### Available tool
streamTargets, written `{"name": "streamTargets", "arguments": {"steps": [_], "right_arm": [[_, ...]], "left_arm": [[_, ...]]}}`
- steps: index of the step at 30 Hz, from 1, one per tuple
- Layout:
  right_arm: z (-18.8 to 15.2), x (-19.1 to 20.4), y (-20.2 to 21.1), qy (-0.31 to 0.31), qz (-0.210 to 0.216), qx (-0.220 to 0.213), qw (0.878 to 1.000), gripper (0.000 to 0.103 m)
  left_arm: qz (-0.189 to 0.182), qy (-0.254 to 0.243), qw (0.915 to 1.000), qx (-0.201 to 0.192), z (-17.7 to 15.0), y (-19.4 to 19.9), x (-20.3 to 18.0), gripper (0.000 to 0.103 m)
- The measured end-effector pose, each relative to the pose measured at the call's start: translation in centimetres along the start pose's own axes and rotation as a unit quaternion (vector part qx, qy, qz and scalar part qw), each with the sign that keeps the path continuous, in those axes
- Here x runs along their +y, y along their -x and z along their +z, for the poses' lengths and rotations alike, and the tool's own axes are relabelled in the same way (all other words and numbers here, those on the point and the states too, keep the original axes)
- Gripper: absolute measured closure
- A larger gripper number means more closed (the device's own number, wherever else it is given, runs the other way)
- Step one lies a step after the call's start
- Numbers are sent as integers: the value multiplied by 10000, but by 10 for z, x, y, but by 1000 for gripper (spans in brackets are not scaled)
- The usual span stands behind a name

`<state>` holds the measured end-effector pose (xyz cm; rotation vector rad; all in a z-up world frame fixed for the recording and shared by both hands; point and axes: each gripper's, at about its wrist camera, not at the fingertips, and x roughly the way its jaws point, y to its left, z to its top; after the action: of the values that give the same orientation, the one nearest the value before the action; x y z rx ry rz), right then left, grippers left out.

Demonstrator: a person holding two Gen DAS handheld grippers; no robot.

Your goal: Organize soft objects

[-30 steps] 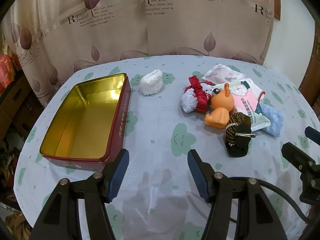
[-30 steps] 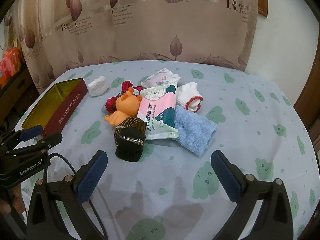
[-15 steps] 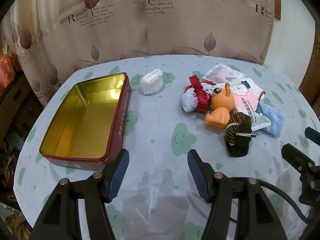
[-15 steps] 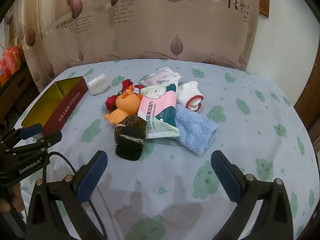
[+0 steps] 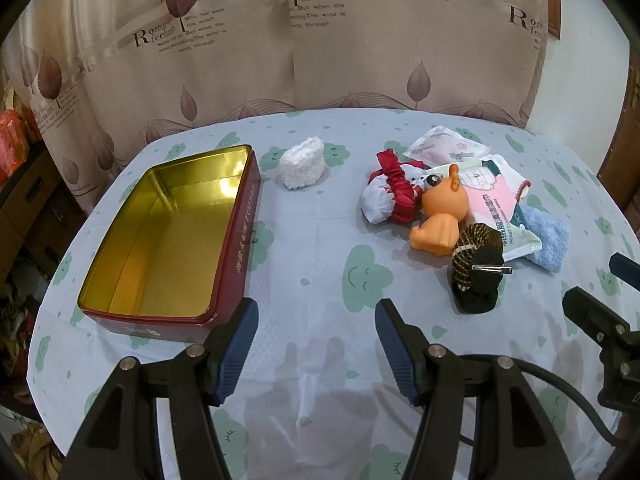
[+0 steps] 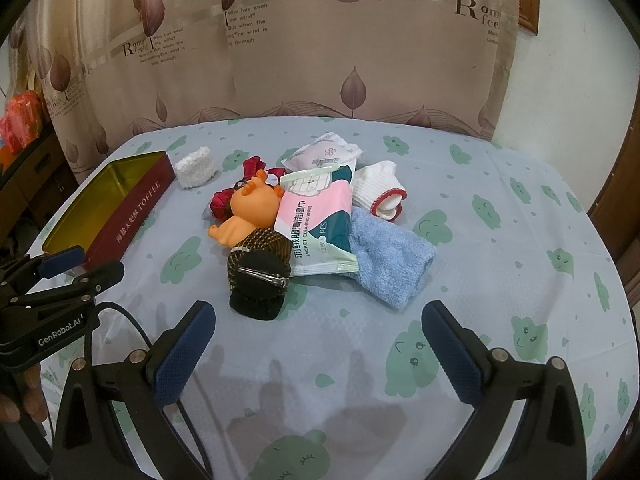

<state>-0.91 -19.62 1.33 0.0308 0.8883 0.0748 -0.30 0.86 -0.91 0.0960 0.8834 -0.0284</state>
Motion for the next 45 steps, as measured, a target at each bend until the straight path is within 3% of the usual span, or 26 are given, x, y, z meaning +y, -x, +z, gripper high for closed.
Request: {"name": "streamTargets", "arguments": {"steps": [22, 27, 33, 39, 42, 43, 45], "right_arm": [[3, -25, -5, -26, -127, 37, 9999, 1], [1, -38, -14, 622, -129, 38, 9980, 1], [9, -61, -46, 979, 234, 448, 9939, 2], [29, -77, -81, 1576, 301, 713, 9845, 11], [35, -77, -94, 1763, 569, 695, 9802, 16], [36, -75, -100, 1832, 655, 692, 9784, 20], [37, -71, -110, 1961, 747, 689, 9753, 39]], "left_arm": [[-20, -80, 9999, 142, 3, -10, 2, 41], [-79, -122, 9998, 164, 6, -14, 6, 41], [-299, -188, 9989, 307, 8, -23, 3, 41], [-698, -307, 9957, 531, 13, -34, -7, 41], [-873, -363, 9937, 604, 16, -39, -13, 41], [-904, -379, 9932, 622, 16, -40, -15, 41], [-1005, -460, 9917, 654, 17, -43, -21, 41]]}}
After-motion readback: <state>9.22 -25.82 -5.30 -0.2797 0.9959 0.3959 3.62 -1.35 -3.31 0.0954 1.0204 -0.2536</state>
